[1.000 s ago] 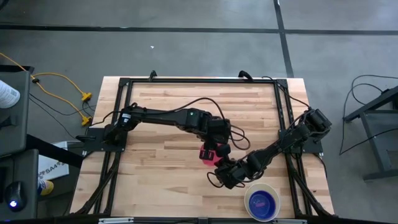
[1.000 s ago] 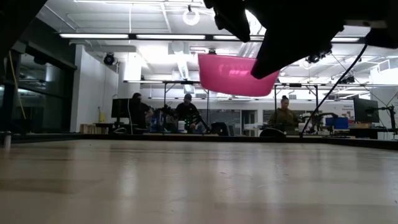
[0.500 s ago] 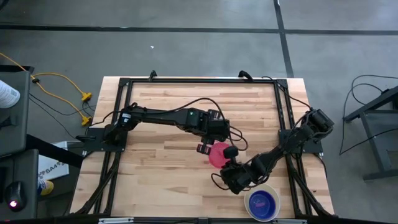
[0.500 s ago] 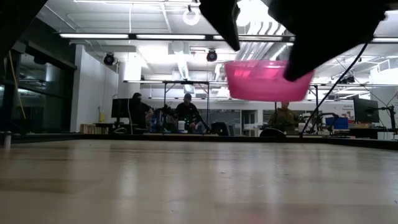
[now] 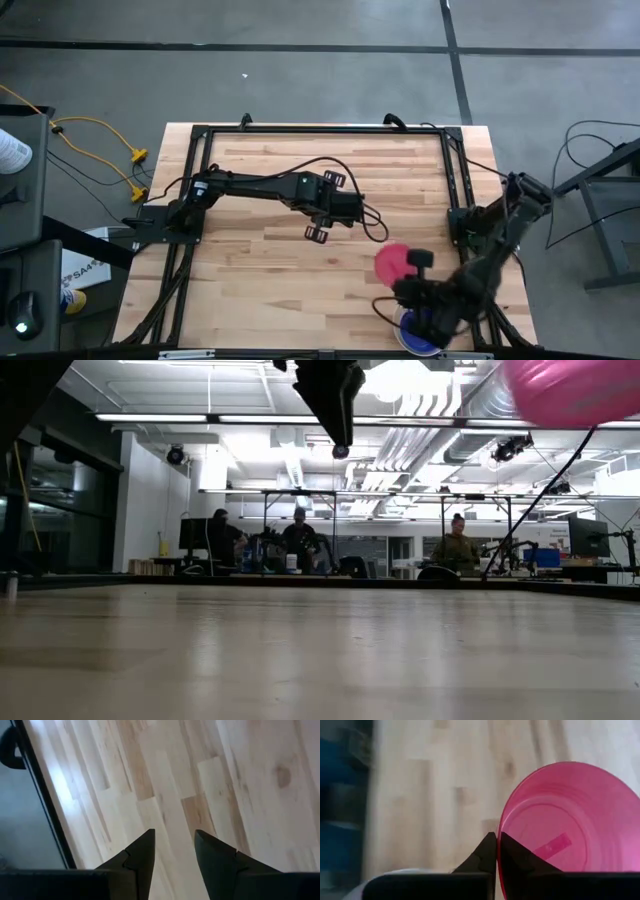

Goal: Nest bowls inside each other
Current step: Stack the red bowl on the purple bowl, then return to Home Position

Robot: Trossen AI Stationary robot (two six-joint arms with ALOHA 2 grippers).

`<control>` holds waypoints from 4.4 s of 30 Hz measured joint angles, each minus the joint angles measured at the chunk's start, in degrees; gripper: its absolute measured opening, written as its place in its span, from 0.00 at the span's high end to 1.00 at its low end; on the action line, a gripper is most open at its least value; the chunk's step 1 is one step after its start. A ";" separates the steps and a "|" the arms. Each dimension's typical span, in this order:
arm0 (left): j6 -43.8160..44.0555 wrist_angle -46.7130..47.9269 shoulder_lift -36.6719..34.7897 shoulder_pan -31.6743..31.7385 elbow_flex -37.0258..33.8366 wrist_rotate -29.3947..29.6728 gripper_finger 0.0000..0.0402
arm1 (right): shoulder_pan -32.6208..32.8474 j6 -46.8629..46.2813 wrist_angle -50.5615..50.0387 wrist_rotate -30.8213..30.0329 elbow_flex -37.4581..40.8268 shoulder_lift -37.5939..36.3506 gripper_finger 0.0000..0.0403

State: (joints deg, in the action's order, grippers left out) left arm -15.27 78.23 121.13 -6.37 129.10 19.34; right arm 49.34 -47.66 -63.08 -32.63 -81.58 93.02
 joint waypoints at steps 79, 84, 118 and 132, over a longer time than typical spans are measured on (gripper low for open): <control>9.61 6.45 -3.28 -0.37 -0.20 -10.35 0.66 | 11.40 -16.61 12.47 13.10 -1.51 12.02 0.59; 10.13 5.27 -7.33 -2.14 -6.13 -10.97 0.66 | 4.51 -6.75 12.34 13.01 -1.51 8.17 0.58; 19.89 -51.79 -83.97 -2.67 -97.15 -6.69 0.66 | -9.73 20.29 58.23 -5.72 43.33 -35.11 0.58; 21.17 -54.44 -83.83 -2.64 -97.13 -2.27 0.66 | -12.39 30.02 84.33 7.63 65.99 -48.80 0.58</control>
State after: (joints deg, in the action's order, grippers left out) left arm 5.90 23.79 37.30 -9.02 31.97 17.07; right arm 36.95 -17.64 21.25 -25.00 -15.59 44.22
